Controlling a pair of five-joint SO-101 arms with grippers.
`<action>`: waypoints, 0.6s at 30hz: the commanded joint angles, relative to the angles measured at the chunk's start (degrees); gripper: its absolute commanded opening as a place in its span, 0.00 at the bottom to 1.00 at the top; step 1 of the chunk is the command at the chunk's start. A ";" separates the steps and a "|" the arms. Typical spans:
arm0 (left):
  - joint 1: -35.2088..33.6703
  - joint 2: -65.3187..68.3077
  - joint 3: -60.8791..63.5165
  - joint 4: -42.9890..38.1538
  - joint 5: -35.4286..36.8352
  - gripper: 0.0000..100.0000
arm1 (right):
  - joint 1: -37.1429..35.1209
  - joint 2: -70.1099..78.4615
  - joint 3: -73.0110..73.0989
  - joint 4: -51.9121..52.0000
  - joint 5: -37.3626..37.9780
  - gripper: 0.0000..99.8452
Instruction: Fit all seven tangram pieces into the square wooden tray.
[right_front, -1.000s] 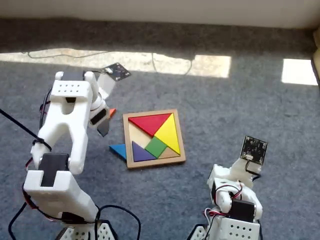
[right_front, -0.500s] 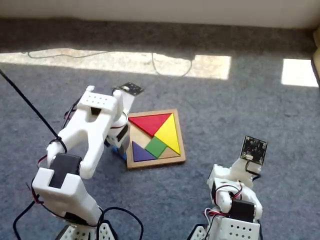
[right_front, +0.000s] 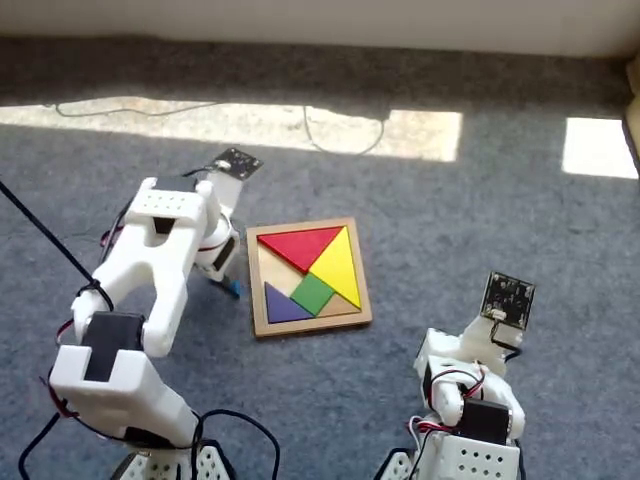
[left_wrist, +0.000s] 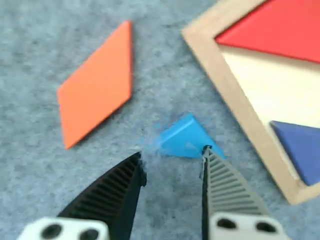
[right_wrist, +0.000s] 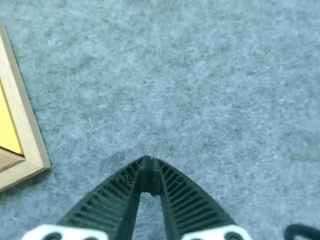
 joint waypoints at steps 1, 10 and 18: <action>-2.15 -1.45 -6.55 3.96 -0.79 0.19 | 0.75 -0.66 6.37 -0.48 -0.53 0.00; 1.98 -0.92 -12.26 12.40 27.43 0.18 | 0.75 -0.66 6.37 -0.48 -0.53 0.00; 1.71 -0.84 -9.45 10.90 50.81 0.19 | 0.75 -0.66 6.37 -0.48 -0.53 0.00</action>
